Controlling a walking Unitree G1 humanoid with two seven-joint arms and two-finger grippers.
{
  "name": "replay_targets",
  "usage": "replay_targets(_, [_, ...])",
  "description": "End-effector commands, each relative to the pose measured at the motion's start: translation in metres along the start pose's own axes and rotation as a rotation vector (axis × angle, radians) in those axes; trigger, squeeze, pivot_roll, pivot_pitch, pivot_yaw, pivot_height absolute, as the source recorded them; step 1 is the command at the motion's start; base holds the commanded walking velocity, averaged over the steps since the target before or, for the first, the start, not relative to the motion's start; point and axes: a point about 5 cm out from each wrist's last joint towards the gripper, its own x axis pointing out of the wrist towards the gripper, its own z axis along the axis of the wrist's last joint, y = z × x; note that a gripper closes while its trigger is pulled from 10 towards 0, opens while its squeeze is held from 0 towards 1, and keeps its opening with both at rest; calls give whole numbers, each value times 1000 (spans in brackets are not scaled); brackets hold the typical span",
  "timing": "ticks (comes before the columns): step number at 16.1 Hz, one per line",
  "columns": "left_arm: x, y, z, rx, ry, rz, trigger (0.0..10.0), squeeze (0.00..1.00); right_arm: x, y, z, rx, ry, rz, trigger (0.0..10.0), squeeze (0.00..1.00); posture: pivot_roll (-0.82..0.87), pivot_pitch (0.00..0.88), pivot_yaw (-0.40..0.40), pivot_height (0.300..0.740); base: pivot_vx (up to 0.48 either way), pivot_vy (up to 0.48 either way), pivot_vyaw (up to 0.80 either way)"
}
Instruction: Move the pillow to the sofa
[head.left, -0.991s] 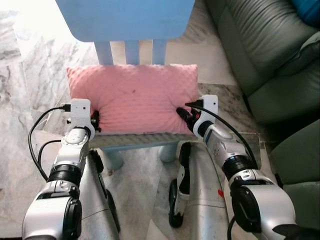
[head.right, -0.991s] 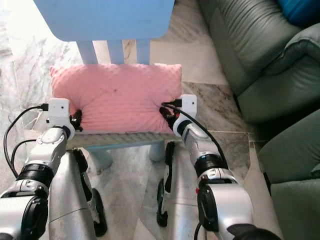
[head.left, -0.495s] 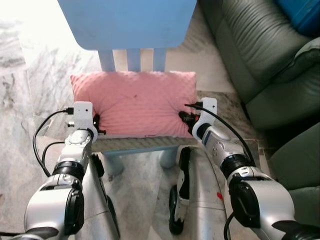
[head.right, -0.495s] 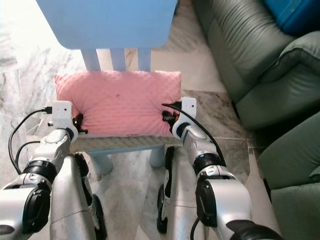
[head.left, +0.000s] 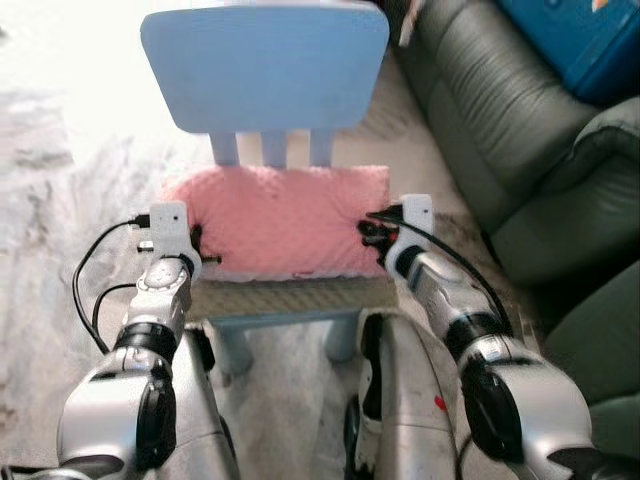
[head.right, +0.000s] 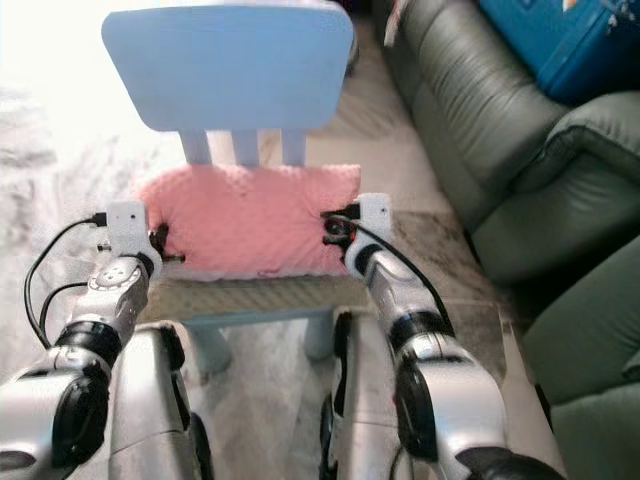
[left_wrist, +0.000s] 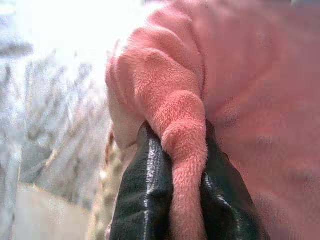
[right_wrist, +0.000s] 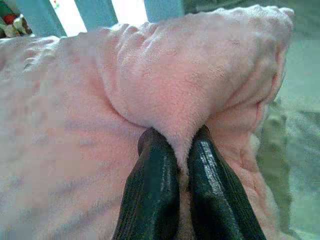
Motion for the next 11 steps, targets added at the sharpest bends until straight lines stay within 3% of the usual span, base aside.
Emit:
replay_targets(1, [-3,-4,4,10,-60,-10,0,0,-4,-3,5,-41,-49,2,0,0,33,0,-47,470,0,0,0])
replay_targets(4, [-42,-10,-13,-21,-186,19,0,0,-46,-12,-11,-168,-239,-114,0,0,40,0,-43,470,0,0,0])
replay_targets(6, [-65,-13,-12,-4,-267,20,0,0,-70,-11,-19,-243,-318,-196,0,0,49,0,-52,470,0,0,0])
replay_targets(11, [-104,-14,2,17,-354,0,0,0,-106,-4,-16,-341,-373,-249,0,0,44,0,-36,470,0,0,0])
